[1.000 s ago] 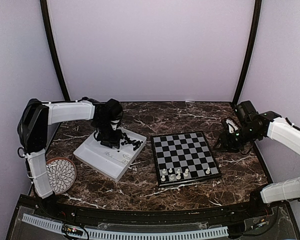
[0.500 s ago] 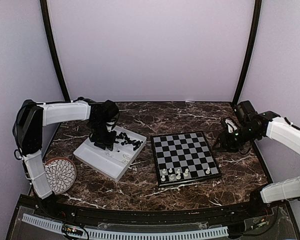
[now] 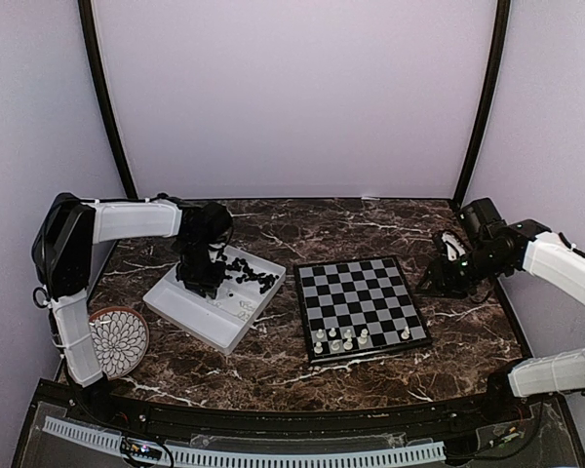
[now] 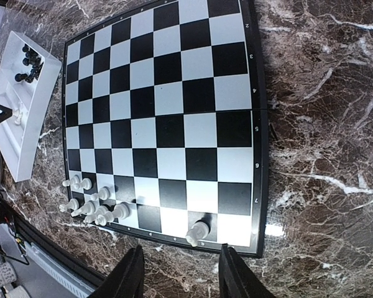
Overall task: Set up the chess pieces on the board
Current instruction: Pick up the rook from the storage box, then place the rook on the chessboard.
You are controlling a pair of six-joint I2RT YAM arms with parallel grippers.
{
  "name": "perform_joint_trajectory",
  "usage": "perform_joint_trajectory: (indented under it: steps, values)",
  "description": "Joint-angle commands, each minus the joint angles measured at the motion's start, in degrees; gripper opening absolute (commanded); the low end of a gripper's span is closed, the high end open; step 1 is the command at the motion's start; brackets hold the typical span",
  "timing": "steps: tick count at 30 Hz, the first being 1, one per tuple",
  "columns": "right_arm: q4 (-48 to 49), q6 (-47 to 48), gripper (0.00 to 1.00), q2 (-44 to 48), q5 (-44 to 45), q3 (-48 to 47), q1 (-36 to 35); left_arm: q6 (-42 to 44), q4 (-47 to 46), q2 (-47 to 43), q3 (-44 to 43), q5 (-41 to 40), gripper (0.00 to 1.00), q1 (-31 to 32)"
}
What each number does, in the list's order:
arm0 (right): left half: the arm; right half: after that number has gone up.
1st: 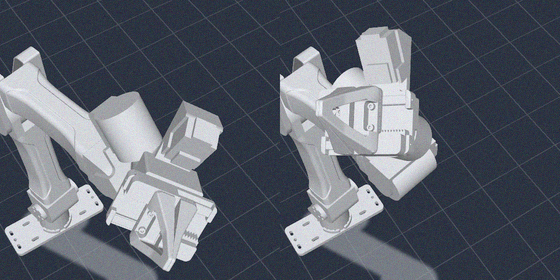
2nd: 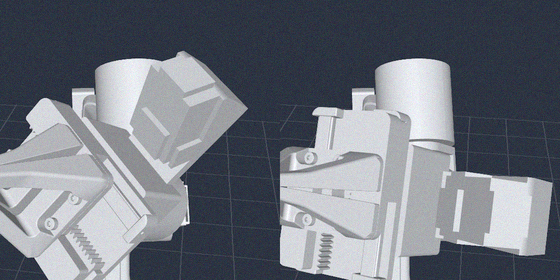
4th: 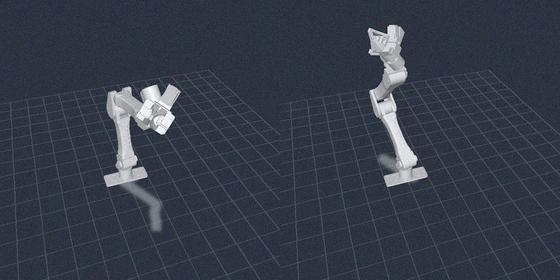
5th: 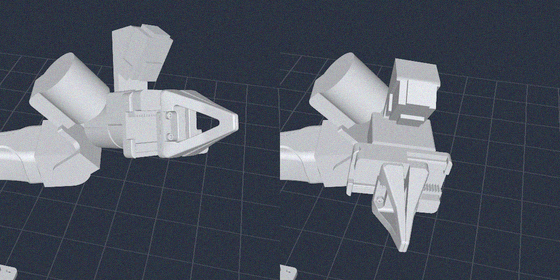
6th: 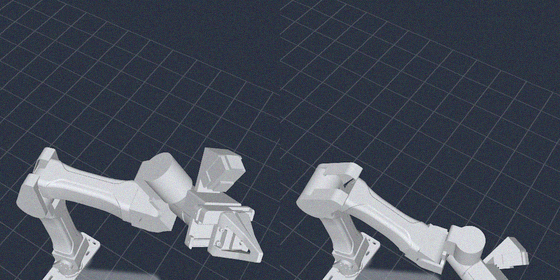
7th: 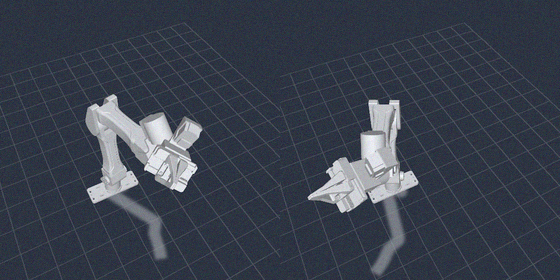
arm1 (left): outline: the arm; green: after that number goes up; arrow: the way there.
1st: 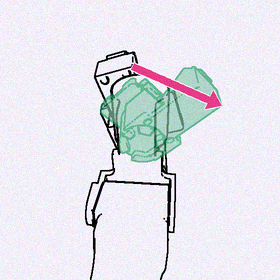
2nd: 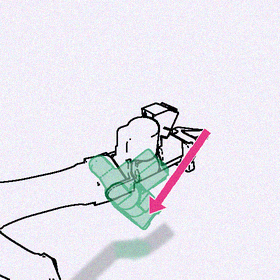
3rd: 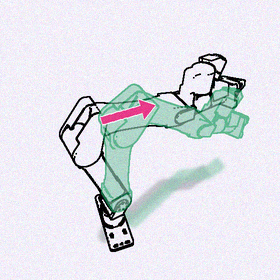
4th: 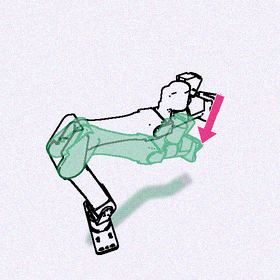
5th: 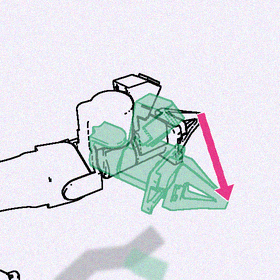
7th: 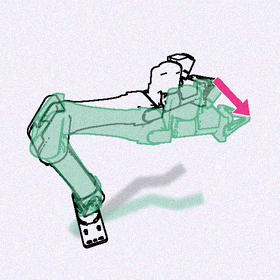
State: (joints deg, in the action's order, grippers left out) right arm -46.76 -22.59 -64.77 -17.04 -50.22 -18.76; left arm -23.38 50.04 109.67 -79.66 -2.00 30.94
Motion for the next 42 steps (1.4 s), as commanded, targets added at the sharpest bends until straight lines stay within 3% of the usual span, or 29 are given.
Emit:
perform_joint_trajectory:
  steps: [1, 13, 19, 27, 42]
  values:
    - [0.09, -0.35, 0.43, 1.38, 0.21, 0.88, -0.28, -0.38, 1.85, 0.14, 0.69, 0.00, 0.24, -0.44]
    - [0.45, -0.04, 0.42, 0.57, 0.21, 0.65, -0.23, 0.37, 2.80, 0.85, -0.08, -0.64, 0.08, -0.44]
    - [-0.85, 0.60, 0.42, 0.92, 1.20, 0.03, -0.22, 1.18, 6.54, -0.12, -5.85, -0.88, 0.02, 0.09]
    - [-3.10, 2.04, 0.42, 2.33, 3.57, -1.99, -0.23, 3.53, 9.67, 2.23, -22.90, 1.56, 0.01, 6.85]
    - [-3.95, 1.58, 0.42, 5.11, 4.89, -0.85, -0.23, 3.37, 5.00, 25.23, -54.59, 13.55, 0.00, 25.99]
